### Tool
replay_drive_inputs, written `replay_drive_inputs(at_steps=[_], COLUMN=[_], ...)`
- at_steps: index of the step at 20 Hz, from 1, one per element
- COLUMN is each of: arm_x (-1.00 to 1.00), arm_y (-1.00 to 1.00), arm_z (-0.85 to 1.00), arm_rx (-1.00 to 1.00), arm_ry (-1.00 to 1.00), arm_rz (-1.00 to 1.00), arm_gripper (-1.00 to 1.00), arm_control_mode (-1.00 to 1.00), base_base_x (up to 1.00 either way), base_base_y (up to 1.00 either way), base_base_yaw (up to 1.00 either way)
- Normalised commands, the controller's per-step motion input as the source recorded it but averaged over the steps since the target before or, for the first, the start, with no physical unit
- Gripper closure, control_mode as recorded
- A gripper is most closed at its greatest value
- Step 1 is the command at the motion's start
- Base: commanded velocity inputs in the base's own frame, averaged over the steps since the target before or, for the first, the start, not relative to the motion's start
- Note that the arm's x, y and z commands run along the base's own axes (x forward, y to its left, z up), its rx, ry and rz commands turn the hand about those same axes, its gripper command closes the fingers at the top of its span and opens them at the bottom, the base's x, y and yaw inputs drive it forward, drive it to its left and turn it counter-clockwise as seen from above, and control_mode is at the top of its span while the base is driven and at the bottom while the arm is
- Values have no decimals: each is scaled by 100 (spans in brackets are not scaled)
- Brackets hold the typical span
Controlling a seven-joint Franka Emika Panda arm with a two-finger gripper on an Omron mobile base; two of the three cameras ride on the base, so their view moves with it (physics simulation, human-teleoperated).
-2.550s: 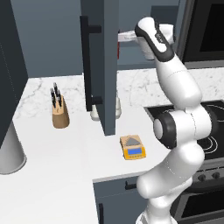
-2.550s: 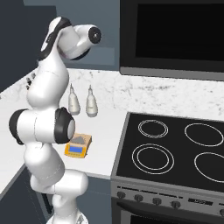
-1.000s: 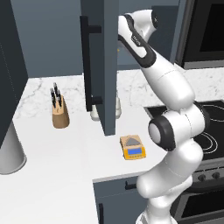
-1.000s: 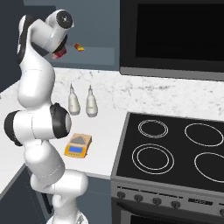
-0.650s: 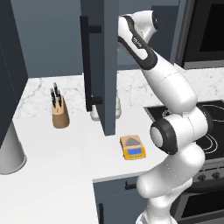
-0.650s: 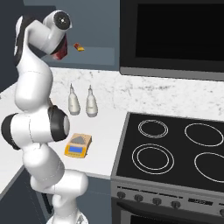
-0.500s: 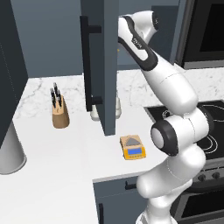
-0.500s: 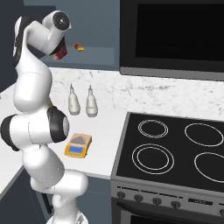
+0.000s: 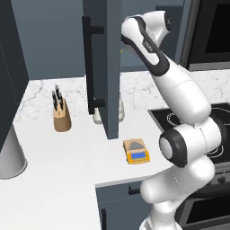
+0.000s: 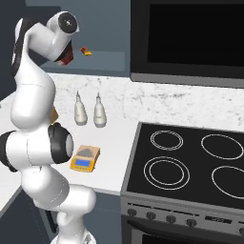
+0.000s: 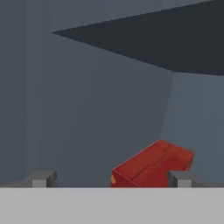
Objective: Pick the cereal and place it on the digital scale for weighing, and close the cabinet.
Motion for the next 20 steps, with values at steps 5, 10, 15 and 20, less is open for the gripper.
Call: replay_drive_inputs(at_steps=[5,10,15,20], arm_x=[-12,1,25,30], arm_y=[0,-8,-3,0], arm_z=[0,0,0,-1], arm_rx=[0,6,3,0], arm_ry=[0,0,0,0], arm_rz=[-19,-11,-8,-8], arm_gripper=[-100,-100,-100,-100], arm_control_mode=[-100,-100,-100,-100], base_base_x=[0,0,0,0], base_base_y=[0,0,0,0], base_base_yaw=[0,0,0,0])
